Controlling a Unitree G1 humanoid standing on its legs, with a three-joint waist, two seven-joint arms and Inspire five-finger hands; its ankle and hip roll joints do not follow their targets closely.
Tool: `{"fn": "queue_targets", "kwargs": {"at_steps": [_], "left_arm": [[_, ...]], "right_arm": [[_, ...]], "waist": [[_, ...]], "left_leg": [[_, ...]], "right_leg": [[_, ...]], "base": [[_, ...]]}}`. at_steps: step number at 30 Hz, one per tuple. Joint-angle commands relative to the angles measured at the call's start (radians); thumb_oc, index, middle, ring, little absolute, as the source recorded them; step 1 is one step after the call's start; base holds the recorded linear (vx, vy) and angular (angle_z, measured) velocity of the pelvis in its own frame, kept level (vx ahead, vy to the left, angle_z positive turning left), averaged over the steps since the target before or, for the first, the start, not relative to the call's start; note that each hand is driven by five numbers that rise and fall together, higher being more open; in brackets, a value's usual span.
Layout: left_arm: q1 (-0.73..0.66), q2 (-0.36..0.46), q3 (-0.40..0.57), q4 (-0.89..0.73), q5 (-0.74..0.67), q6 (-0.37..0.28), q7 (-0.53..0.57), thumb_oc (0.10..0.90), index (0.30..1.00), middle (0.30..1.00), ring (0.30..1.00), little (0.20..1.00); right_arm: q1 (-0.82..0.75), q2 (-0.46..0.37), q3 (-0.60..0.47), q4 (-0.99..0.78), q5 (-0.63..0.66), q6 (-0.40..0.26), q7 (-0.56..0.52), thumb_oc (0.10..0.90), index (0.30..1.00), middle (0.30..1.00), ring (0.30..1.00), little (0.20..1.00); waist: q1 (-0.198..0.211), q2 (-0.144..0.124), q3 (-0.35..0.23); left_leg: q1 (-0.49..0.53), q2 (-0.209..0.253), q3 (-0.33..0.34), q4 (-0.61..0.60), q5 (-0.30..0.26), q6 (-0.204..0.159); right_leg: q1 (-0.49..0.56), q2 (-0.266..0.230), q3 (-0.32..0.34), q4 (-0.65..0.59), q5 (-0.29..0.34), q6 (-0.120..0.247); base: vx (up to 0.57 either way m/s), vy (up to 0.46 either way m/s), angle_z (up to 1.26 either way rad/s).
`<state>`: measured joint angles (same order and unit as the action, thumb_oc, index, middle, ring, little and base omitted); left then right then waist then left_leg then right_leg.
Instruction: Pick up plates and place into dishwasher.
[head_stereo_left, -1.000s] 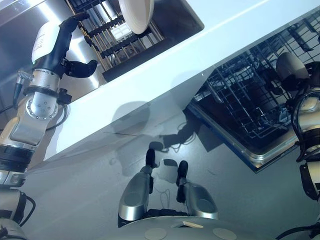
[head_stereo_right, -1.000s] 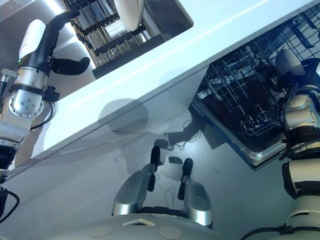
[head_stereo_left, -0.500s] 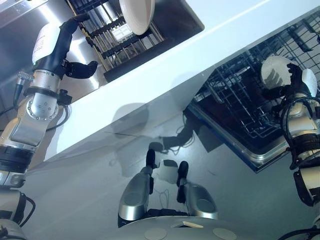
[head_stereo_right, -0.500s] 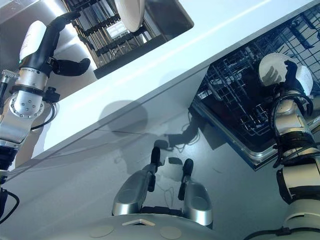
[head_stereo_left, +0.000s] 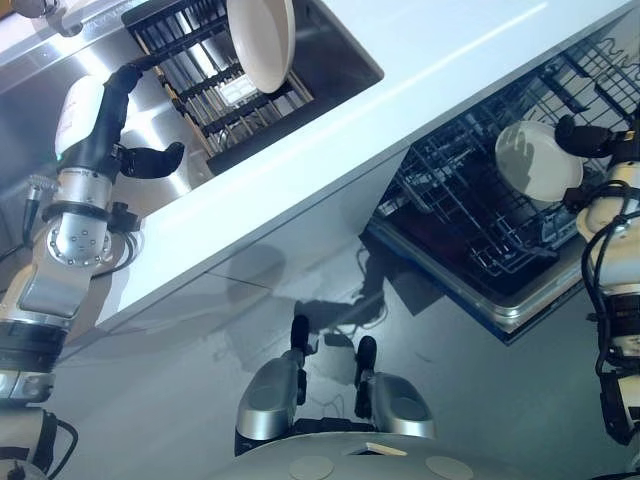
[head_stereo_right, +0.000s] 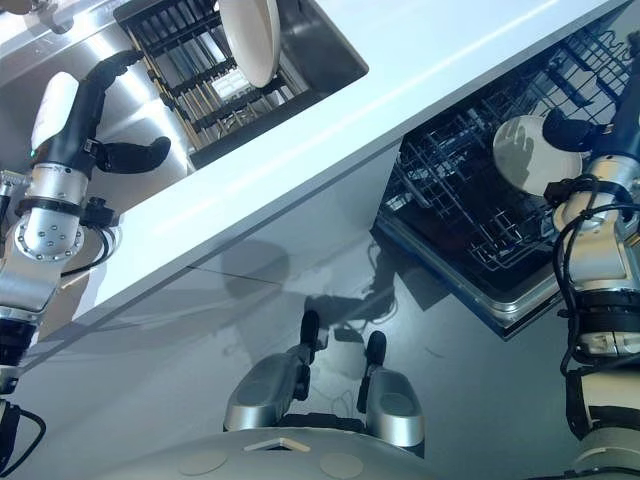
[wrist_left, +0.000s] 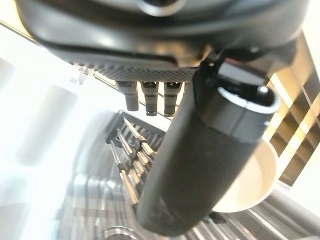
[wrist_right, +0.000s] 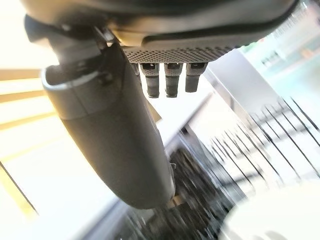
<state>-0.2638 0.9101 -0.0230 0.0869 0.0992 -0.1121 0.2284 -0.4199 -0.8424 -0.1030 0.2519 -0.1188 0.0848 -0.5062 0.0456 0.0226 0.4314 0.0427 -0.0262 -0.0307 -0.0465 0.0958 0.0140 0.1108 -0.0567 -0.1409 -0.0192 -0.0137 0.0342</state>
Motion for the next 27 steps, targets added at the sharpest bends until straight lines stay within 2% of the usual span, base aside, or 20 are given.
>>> {"fn": "queue_targets", "kwargs": {"at_steps": [1, 7, 11, 15, 18, 20, 23, 24, 26, 27], "left_arm": [[0.056, -0.005, 0.11, -0.055, 0.026, -0.049, 0.034, 0.8, 0.9, 0.9, 0.9, 0.9], [0.1, -0.014, 0.155, -0.075, 0.116, -0.067, 0.016, 0.8, 0.9, 0.9, 0.9, 0.9], [0.119, 0.011, 0.194, -0.098, 0.198, -0.091, 0.026, 0.8, 0.9, 0.9, 0.9, 0.9], [0.076, 0.083, 0.215, -0.127, 0.222, -0.056, 0.014, 0.8, 0.9, 0.9, 0.9, 0.9], [-0.014, 0.145, 0.185, -0.111, 0.229, -0.002, 0.026, 0.8, 0.9, 0.9, 0.9, 0.9], [-0.059, 0.165, 0.156, -0.098, 0.229, 0.026, 0.028, 0.8, 0.9, 0.9, 0.9, 0.9], [-0.128, 0.213, 0.113, -0.072, 0.225, 0.055, 0.031, 0.8, 0.9, 0.9, 0.9, 0.9], [-0.177, 0.246, 0.077, -0.047, 0.224, 0.081, 0.031, 0.8, 0.9, 0.9, 0.9, 0.9], [-0.258, 0.29, 0.004, 0.001, 0.204, 0.089, 0.039, 0.8, 0.9, 0.9, 0.9, 0.9], [-0.328, 0.317, -0.055, 0.032, 0.195, 0.109, 0.032, 0.8, 0.9, 0.9, 0.9, 0.9]], "right_arm": [[0.062, -0.066, -0.025, -0.125, -0.072, -0.129, -0.065, 0.8, 0.9, 0.9, 0.9, 0.9], [0.213, 0.023, -0.103, -0.22, 0.007, -0.2, 0.036, 0.8, 0.9, 0.9, 0.9, 0.9], [0.326, 0.118, -0.112, -0.26, 0.091, -0.228, 0.185, 0.8, 0.9, 0.9, 0.9, 0.9], [0.402, 0.195, -0.031, -0.302, 0.158, -0.228, 0.338, 0.8, 0.9, 0.9, 0.9, 0.9], [0.417, 0.263, 0.084, -0.326, 0.22, -0.254, 0.421, 0.8, 0.9, 0.9, 0.9, 0.9], [0.419, 0.295, 0.143, -0.329, 0.242, -0.269, 0.429, 0.8, 0.9, 0.9, 0.9, 0.9], [0.421, 0.304, 0.214, -0.349, 0.162, -0.299, 0.429, 0.8, 0.9, 0.9, 0.9, 0.9], [0.414, 0.297, 0.274, -0.359, 0.176, -0.294, 0.447, 0.8, 0.9, 0.9, 0.9, 0.9], [0.405, 0.287, 0.322, -0.338, 0.103, -0.331, 0.43, 0.8, 0.9, 0.9, 0.9, 0.9], [0.395, 0.271, 0.365, -0.339, 0.138, -0.309, 0.442, 0.8, 0.9, 0.9, 0.9, 0.9]], "waist": [[-0.024, -0.02, -0.241], [-0.047, -0.022, -0.278], [-0.072, -0.015, -0.297], [-0.101, 0.0, -0.312], [-0.125, 0.012, -0.32], [-0.132, 0.018, -0.323], [-0.14, 0.027, -0.327], [-0.151, 0.039, -0.331], [-0.152, 0.043, -0.331], [-0.156, 0.049, -0.333]], "left_leg": [[-0.01, -0.042, 0.015, 0.035, -0.108, -0.016], [0.02, -0.044, 0.038, 0.018, -0.117, -0.018], [0.036, -0.042, 0.059, 0.005, -0.118, -0.019], [0.054, -0.042, 0.083, -0.01, -0.118, -0.017], [0.063, -0.043, 0.105, -0.016, -0.118, -0.016], [0.062, -0.043, 0.113, -0.014, -0.12, -0.016], [0.063, -0.044, 0.123, -0.012, -0.124, -0.014], [0.07, -0.046, 0.128, -0.012, -0.134, -0.012], [0.07, -0.047, 0.134, -0.008, -0.139, -0.009], [0.07, -0.047, 0.136, -0.006, -0.141, -0.007]], "right_leg": [[-0.086, 0.027, 0.015, 0.118, -0.045, 0.039], [-0.063, 0.022, 0.032, 0.074, -0.024, 0.053], [-0.058, 0.02, 0.044, 0.056, -0.012, 0.061], [-0.051, 0.019, 0.055, 0.047, -0.007, 0.065], [-0.053, 0.015, 0.069, 0.039, 0.003, 0.071], [-0.055, 0.015, 0.077, 0.039, 0.003, 0.074], [-0.058, 0.014, 0.086, 0.04, 0.002, 0.077], [-0.054, 0.013, 0.09, 0.041, -0.01, 0.08], [-0.055, 0.012, 0.093, 0.044, -0.013, 0.082], [-0.057, 0.012, 0.095, 0.047, -0.015, 0.084]], "base": [[-0.01, 0.087, -0.06], [-0.02, 0.087, -0.04], [-0.02, 0.096, -0.13], [-0.02, 0.089, -0.11], [-0.03, 0.069, -0.09], [-0.03, 0.054, -0.19], [0.0, 0.05, -0.16], [0.01, 0.063, -0.15], [0.0, 0.049, -0.16], [-0.01, 0.029, -0.1]]}}
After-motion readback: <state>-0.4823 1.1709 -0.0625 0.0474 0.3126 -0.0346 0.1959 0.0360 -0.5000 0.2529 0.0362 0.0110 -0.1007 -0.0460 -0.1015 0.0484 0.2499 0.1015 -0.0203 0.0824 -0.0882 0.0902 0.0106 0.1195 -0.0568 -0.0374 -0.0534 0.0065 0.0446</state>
